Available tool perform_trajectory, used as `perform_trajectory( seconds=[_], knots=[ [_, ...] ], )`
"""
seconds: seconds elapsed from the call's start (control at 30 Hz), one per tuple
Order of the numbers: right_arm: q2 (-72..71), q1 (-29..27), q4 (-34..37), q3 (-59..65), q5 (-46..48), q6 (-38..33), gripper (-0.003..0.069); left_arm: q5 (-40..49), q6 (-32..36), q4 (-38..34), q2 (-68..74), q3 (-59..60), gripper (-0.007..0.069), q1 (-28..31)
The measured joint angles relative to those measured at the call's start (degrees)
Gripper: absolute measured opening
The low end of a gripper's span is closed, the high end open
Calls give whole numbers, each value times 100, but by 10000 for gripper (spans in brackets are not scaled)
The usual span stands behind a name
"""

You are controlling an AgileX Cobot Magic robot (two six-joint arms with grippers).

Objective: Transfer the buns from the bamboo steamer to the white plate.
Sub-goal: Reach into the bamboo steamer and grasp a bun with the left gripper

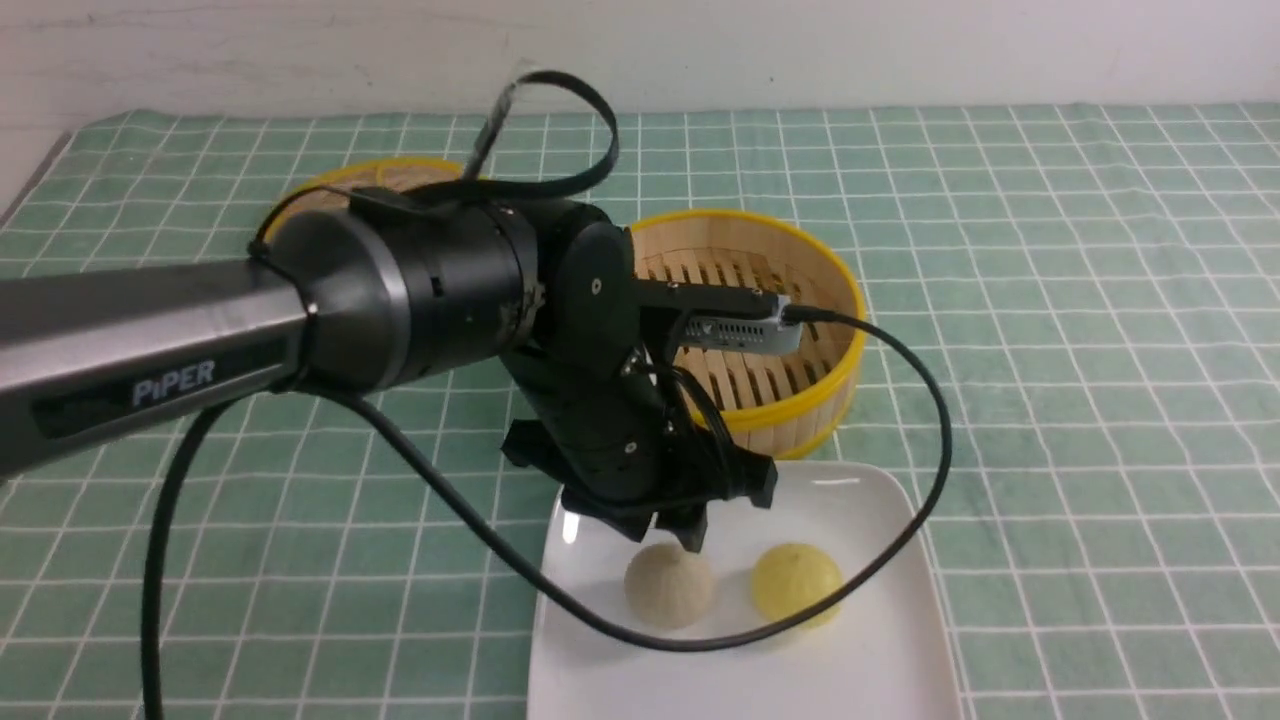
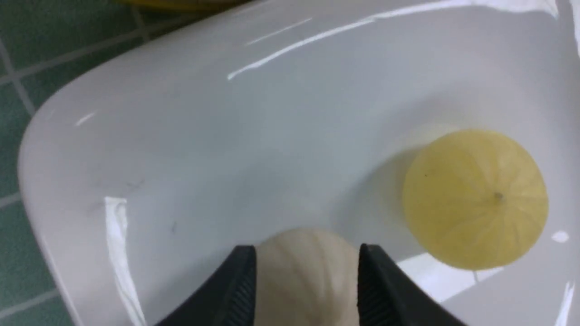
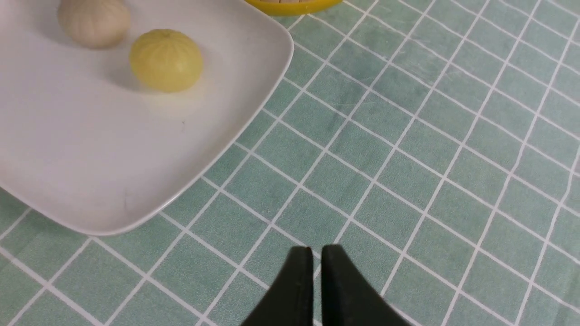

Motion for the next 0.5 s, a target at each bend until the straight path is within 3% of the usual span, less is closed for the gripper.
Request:
perform_trajectory(
  seconds=[0.13, 0.27, 0.37, 0.5],
  knots=[
    [0, 0, -31, 0, 13, 0, 57, -88, 0, 84, 35, -63, 391, 0],
    [0, 0, -37, 0, 13, 0, 65, 27, -52, 609, 35, -458, 381, 0],
    [0, 0, -51, 0, 13, 0, 69, 98, -348, 1124, 35, -810, 331, 0],
    [0, 0, -51, 0, 18, 0, 77, 124, -959, 1957, 130, -1533, 117, 50]
  ],
)
